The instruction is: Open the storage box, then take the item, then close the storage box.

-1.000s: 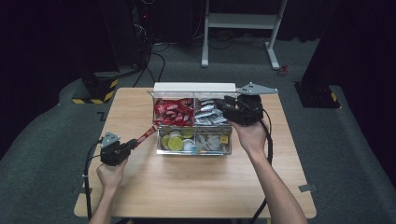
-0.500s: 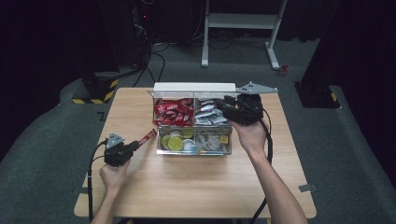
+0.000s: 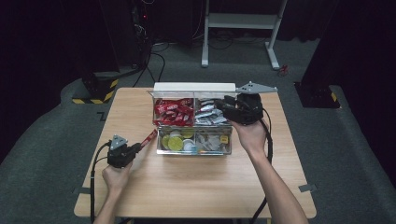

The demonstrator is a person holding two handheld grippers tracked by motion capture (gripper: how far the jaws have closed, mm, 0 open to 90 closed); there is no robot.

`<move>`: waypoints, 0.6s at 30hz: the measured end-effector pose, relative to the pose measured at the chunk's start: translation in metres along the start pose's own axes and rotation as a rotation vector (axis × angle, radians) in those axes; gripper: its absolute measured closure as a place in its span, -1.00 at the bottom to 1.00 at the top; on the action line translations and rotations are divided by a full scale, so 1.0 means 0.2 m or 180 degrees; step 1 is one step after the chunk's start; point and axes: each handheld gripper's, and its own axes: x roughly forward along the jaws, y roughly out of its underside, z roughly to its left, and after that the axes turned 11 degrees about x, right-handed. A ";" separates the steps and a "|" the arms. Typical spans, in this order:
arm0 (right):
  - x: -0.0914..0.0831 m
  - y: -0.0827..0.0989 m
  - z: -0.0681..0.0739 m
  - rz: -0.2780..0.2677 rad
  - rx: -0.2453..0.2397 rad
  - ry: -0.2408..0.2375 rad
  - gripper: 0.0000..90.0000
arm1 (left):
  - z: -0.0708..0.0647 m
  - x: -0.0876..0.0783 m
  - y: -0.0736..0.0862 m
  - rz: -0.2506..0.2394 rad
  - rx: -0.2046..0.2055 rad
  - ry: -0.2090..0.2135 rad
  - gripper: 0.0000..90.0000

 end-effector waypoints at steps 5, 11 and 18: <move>0.01 0.00 0.00 0.0014 0.0007 -0.0003 0.31 | -0.01 0.03 0.02 0.0062 -0.0002 0.0028 0.94; 0.01 0.00 0.00 0.0004 0.0007 -0.0005 0.31 | -0.02 0.04 0.03 0.0143 0.0048 0.0032 0.93; 0.01 0.00 0.00 0.0021 0.0020 -0.0015 0.31 | -0.04 0.06 0.03 0.0200 0.0084 0.0035 0.92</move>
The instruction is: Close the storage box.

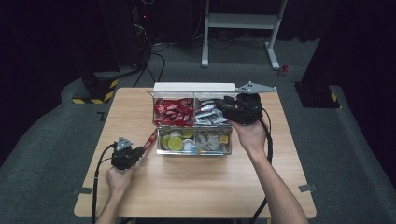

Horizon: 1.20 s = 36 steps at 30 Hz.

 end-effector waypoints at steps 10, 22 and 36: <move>-0.03 0.00 -0.01 -0.0048 0.0006 0.0038 0.29 | 0.01 0.02 0.03 0.0058 -0.0020 0.0089 0.55; -0.05 0.02 -0.04 -0.0099 0.0061 0.0023 0.26 | 0.09 -0.11 0.12 -0.0107 -0.0247 -0.0027 -0.03; -0.10 0.06 -0.08 -0.0146 0.0104 0.0035 0.23 | 0.14 -0.11 0.19 -0.0013 -0.0356 -0.0241 -0.06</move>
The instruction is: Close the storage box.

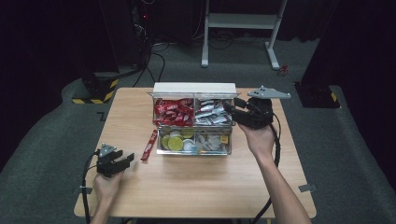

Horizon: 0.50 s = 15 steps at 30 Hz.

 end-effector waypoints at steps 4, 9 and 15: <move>0.00 0.01 -0.01 0.0001 0.0013 0.0000 0.22 | 0.00 0.02 0.02 0.0070 0.0011 -0.0063 -0.06; -0.02 0.02 -0.01 0.0009 0.0003 -0.0009 0.21 | 0.01 0.03 0.03 0.0097 -0.0006 -0.0028 -0.09; -0.02 0.03 -0.02 0.0039 0.0016 -0.0018 0.20 | 0.00 0.03 0.02 0.0131 0.0057 -0.0087 -0.12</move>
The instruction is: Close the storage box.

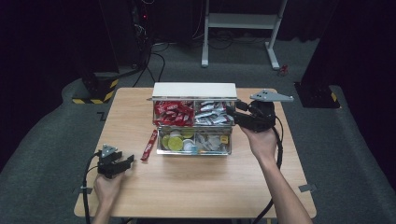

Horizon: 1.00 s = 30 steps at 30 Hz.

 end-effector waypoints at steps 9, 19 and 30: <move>0.00 0.04 -0.02 0.0045 0.0038 -0.0011 0.20 | -0.01 0.00 0.00 0.0005 0.0038 0.0013 -0.20; 0.00 0.10 -0.03 0.0056 -0.0024 0.0043 0.18 | -0.01 0.00 0.00 0.0015 0.0065 -0.0006 -0.21; 0.00 0.13 -0.04 0.0091 -0.0039 0.0072 0.14 | -0.02 0.01 0.00 0.0016 0.0067 -0.0008 -0.21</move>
